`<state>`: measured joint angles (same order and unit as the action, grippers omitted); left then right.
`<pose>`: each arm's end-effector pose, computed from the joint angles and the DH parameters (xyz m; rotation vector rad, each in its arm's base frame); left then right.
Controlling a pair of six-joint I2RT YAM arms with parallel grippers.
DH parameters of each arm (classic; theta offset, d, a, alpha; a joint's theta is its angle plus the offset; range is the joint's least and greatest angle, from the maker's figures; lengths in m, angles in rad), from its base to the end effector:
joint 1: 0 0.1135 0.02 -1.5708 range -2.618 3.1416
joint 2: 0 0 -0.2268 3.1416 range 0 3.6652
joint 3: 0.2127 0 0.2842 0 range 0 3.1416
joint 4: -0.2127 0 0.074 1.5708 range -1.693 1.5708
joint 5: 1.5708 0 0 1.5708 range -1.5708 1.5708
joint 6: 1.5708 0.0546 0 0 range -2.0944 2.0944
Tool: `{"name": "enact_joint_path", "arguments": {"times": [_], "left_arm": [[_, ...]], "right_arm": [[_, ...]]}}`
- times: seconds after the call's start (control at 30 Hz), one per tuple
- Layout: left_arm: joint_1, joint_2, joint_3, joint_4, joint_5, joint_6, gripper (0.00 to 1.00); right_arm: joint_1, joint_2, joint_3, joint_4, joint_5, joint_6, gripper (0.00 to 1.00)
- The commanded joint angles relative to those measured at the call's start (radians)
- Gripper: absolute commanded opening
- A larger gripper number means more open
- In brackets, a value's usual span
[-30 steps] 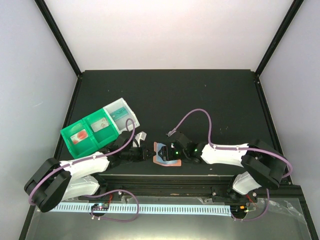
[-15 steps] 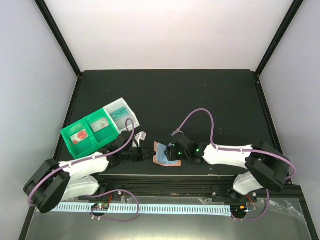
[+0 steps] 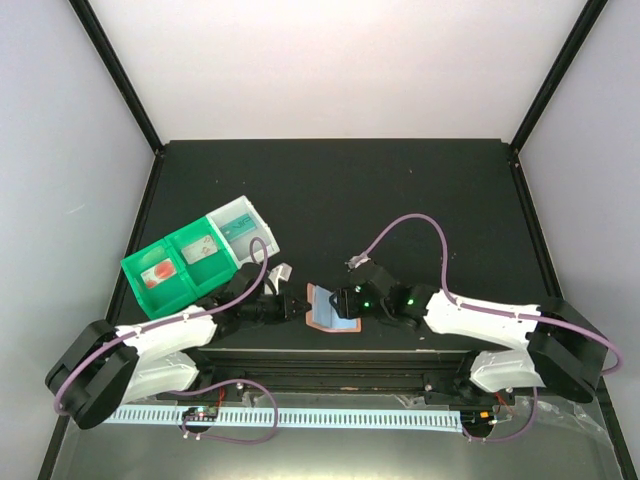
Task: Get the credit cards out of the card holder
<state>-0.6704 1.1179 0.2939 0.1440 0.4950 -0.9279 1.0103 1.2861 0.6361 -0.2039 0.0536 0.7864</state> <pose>0.1785 -0.1746 0.0776 -0.0222 2.5564 -1.3157 0.1610 0.2510 0.1139 -0.2609 2.5514 0.7088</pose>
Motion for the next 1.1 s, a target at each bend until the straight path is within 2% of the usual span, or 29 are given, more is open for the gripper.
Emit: {"name": "enact_joint_path", "arguments": {"times": [0.0,0.17,0.37,0.73,1.07], "left_arm": [[-0.01,-0.027,-0.008,0.006,-0.018,-0.007,0.01],[-0.01,-0.012,-0.005,0.02,-0.013,-0.005,0.01],[-0.01,-0.022,-0.004,0.021,-0.01,-0.012,0.02],[-0.011,-0.039,-0.005,0.004,-0.022,-0.01,0.02],[-0.011,-0.036,-0.006,0.003,-0.023,-0.009,0.01]], "right_arm": [[0.004,0.021,-0.001,0.147,-0.122,0.01,0.6],[0.004,0.121,0.012,0.216,-0.201,0.031,0.67],[0.004,0.178,0.023,0.251,-0.231,0.042,0.67],[0.004,0.195,0.007,0.205,-0.155,0.031,0.57],[0.004,0.142,-0.016,0.127,-0.058,0.026,0.54]]}}
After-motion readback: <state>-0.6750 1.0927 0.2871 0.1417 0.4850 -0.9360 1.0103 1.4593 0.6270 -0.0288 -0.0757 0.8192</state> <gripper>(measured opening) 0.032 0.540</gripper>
